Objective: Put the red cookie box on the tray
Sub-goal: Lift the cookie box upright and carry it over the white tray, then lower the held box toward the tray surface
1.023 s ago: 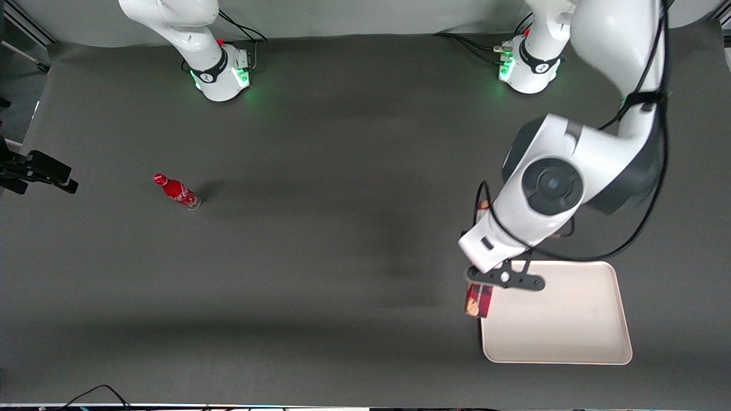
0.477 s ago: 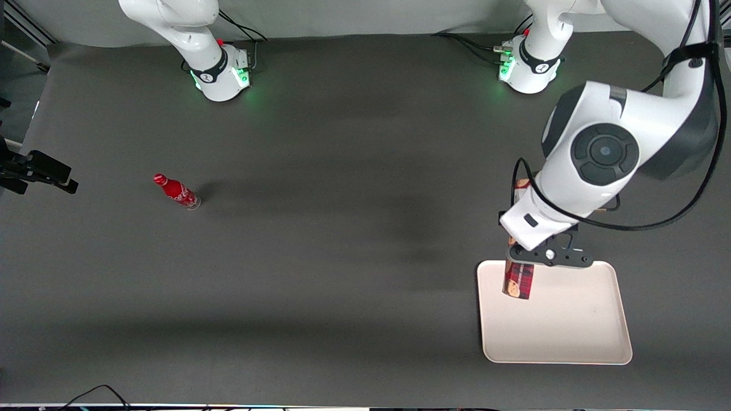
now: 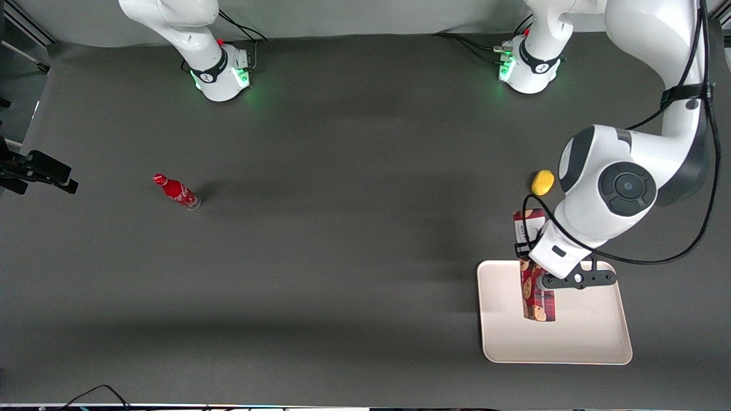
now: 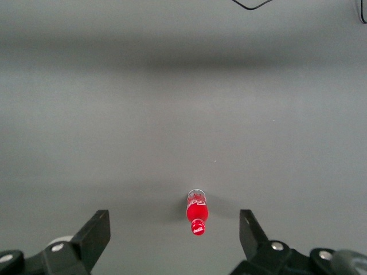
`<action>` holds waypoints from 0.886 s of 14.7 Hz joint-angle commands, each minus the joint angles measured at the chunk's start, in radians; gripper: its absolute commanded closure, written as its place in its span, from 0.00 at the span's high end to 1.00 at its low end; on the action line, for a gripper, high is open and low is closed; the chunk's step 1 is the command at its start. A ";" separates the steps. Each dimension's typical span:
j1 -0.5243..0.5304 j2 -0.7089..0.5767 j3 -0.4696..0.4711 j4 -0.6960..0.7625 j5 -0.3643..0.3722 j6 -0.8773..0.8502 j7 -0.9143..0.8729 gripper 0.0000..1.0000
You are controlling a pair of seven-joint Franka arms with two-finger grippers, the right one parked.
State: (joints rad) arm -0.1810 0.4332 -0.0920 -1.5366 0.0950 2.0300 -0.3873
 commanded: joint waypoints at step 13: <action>-0.031 0.265 0.011 -0.020 0.051 0.489 -0.094 0.00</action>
State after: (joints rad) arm -0.2015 0.6813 -0.0928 -1.5623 0.1124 2.4715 -0.4748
